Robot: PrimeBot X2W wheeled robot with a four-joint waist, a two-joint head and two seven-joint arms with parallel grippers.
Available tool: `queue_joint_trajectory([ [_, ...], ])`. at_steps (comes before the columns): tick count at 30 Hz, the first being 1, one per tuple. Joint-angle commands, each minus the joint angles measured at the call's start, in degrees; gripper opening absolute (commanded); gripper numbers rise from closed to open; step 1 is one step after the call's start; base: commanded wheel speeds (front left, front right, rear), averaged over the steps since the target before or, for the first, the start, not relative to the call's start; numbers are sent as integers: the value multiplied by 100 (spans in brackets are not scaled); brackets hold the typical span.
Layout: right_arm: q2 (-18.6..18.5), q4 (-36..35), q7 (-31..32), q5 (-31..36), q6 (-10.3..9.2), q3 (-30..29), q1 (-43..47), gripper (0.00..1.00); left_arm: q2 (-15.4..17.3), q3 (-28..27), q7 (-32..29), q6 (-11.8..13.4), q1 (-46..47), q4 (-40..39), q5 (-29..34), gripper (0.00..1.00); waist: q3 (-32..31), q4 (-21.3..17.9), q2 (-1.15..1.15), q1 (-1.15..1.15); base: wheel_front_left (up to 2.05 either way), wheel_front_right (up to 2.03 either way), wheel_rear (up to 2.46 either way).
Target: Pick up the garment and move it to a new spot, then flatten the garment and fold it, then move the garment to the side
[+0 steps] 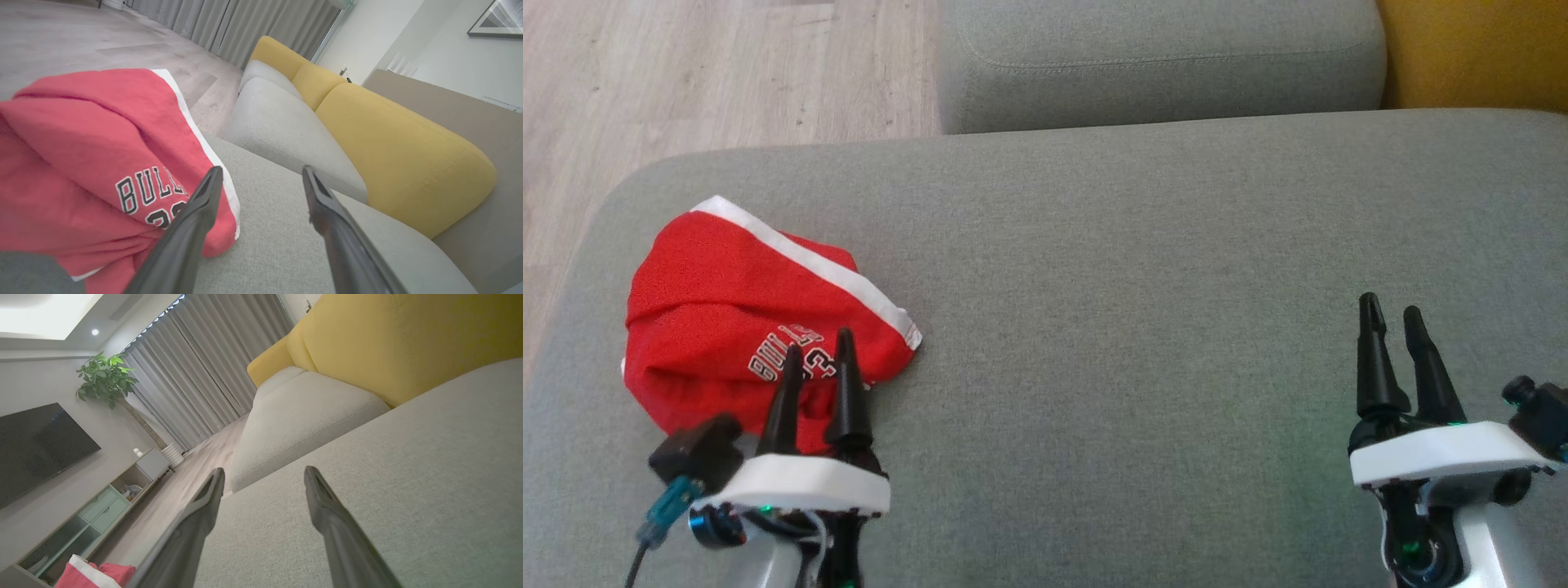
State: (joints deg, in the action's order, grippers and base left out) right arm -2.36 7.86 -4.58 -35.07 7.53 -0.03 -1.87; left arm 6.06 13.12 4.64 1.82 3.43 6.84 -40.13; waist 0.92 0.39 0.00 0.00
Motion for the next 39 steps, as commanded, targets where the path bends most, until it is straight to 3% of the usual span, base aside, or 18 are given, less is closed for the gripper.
queue_joint_trajectory([
  [1,-33,-274,-88,251,-2,125,-152,100,128,13,75,71,361,-269,222,100,10,2,0,0,0,0,0],
  [33,-44,-644,-629,3158,-3,410,-115,100,985,2080,619,1325,1253,233,2638,100,144,-78,0,0,0,0,0],
  [39,-45,-705,-713,3479,-4,452,-81,100,940,2171,705,1470,1270,176,2561,100,160,-34,0,0,0,0,0],
])
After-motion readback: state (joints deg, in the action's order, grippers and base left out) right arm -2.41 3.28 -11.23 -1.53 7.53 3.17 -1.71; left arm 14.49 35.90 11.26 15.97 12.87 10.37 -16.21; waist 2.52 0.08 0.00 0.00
